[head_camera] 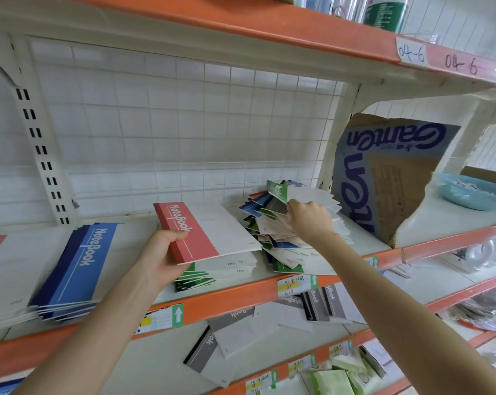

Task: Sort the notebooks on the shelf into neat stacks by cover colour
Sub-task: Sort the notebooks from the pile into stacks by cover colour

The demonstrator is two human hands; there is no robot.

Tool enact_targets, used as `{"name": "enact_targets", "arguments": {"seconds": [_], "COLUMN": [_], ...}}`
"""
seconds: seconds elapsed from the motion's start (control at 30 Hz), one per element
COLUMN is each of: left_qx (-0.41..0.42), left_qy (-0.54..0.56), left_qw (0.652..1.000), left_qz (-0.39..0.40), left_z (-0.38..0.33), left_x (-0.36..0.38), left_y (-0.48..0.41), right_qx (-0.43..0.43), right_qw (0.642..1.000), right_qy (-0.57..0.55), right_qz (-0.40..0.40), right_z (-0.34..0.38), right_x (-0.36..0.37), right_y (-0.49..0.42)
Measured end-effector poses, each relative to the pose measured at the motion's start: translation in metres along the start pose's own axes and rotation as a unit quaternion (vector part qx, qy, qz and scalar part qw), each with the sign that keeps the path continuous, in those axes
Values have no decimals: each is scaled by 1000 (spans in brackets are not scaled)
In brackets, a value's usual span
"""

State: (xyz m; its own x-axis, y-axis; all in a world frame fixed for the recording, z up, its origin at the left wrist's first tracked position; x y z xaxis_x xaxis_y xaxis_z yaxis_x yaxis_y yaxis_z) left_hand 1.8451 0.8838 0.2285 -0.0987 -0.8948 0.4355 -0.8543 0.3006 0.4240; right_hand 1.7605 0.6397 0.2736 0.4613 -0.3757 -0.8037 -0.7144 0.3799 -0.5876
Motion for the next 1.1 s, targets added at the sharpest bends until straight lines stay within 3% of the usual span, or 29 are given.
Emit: {"name": "enact_targets", "arguments": {"seconds": [0.13, 0.23, 0.37, 0.57, 0.7, 0.87, 1.0, 1.1], "left_qx": [-3, -15, -54, -34, -22, -5, -10, -7], "left_qy": [-11, -10, 57, -19, -83, -127, -147, -146], "left_qw": [1000, 1000, 997, 999, 996, 992, 989, 989], "left_qz": [-2, -11, 0, 29, 3, -27, -26, -22], "left_z": [3, 6, 10, 5, -6, -22, -29, -31], "left_x": [3, 5, 5, 2, -3, -9, -10, -6], "left_y": [-2, -4, -8, 3, -4, -15, -21, -25], "right_qx": [-85, -206, -305, -339, -248, -25, 115, 123], "right_qw": [985, 933, 891, 872, 904, 979, 980, 982], "right_qy": [-132, -266, -319, -346, -346, -196, -113, -51], "right_qz": [-77, -127, -111, -70, 44, 41, 115, 133], "right_z": [21, 53, 95, 127, 112, 50, 7, 6], "right_x": [-20, -43, -54, -58, -47, -13, 19, 25], "right_y": [10, 32, 60, 69, 53, 4, -15, -17]}}
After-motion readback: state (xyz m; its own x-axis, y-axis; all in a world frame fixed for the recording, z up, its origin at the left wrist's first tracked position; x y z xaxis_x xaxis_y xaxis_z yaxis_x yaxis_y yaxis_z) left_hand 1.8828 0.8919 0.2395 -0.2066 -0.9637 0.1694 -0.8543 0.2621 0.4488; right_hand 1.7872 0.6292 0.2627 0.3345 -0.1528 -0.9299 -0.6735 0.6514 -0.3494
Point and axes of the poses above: each hand's wrist, its own y-axis away from the middle knuckle, its own x-axis out of the palm, z = x × y, the point moved 5 cm from there along -y, towards the middle knuckle, and after that the axes turned 15 degrees about -z, right-handed, at the moved point
